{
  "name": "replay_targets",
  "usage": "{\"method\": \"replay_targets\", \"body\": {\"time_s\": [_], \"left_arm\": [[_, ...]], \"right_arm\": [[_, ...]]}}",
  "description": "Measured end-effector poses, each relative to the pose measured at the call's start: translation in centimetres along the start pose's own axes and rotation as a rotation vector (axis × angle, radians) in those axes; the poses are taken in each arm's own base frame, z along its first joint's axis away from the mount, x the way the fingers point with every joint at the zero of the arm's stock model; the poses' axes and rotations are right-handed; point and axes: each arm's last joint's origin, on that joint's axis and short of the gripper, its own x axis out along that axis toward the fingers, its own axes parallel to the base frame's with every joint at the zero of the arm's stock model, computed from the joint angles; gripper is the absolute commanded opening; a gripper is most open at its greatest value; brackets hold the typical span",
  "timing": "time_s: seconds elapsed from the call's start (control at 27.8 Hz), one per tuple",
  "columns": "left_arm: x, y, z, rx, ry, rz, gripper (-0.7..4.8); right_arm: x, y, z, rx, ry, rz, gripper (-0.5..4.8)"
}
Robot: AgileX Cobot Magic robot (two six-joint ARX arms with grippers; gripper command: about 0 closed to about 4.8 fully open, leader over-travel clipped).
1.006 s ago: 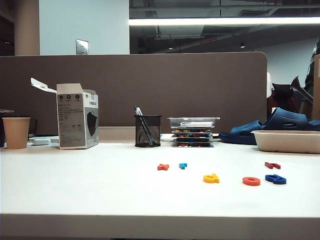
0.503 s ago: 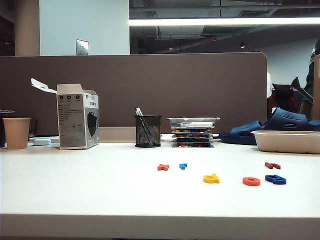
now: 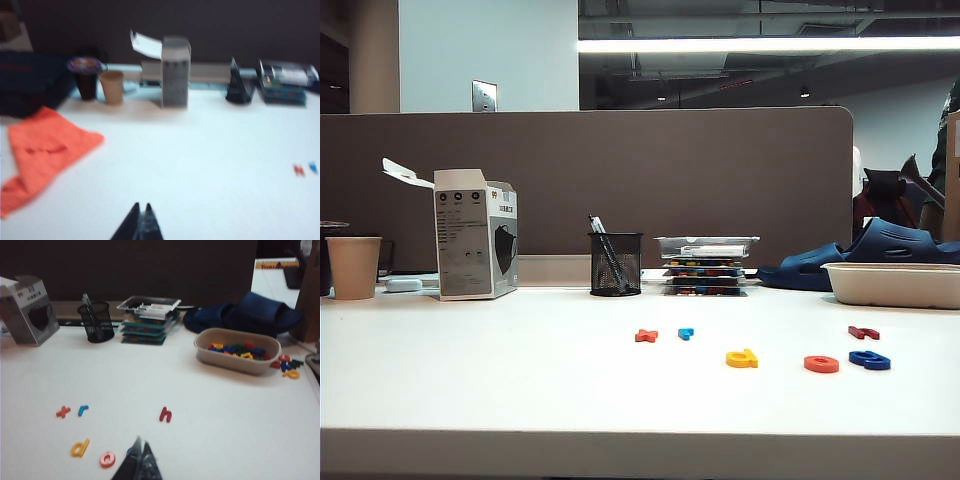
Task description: Select the appropriate letters from the row of letter magnets placed on the table to arrange into the word "dog".
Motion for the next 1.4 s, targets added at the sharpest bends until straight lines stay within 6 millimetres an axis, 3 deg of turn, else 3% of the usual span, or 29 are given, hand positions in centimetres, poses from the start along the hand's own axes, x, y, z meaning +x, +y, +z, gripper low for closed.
{"method": "replay_targets", "body": {"time_s": [0.11,0.4,0.54,0.65,0.79,1.01,1.4], "left_arm": [[1.4,-0.2,-0.7,0.004,0.038,-0.021,-0.06],[7.0,-1.1,-1.5,-0.008,-0.141,-0.113,-0.06],[10.2,-1.4,-3.4,-0.009,-0.176,-0.113,-0.06],[12.8,-1.7,-5.9,-0.008,-0.159,-0.114,-0.06],[15.5,-1.9,-9.5,-0.048,-0.171,-0.117,-0.06],[16.6,-2.1,-11.0,-0.038,-0.226,-0.133,-0.06],[17.0,-2.1,-11.9,-0.035,-0.258,-0.136,-0.06]], "right_arm": [[0.0,0.0,-0.1,0.040,0.004,0.000,-0.03],[2.5,-0.9,-1.7,0.058,-0.045,0.004,-0.03],[4.1,-1.5,-3.1,0.053,-0.069,-0.022,-0.03],[5.4,-2.0,-4.6,0.053,-0.075,-0.046,-0.03],[7.5,-2.9,-8.4,0.050,-0.029,-0.059,-0.03],[8.7,-3.5,-11.1,-0.029,-0.024,-0.085,-0.03],[8.7,-3.7,-11.0,-0.089,-0.026,-0.180,-0.01]]}}
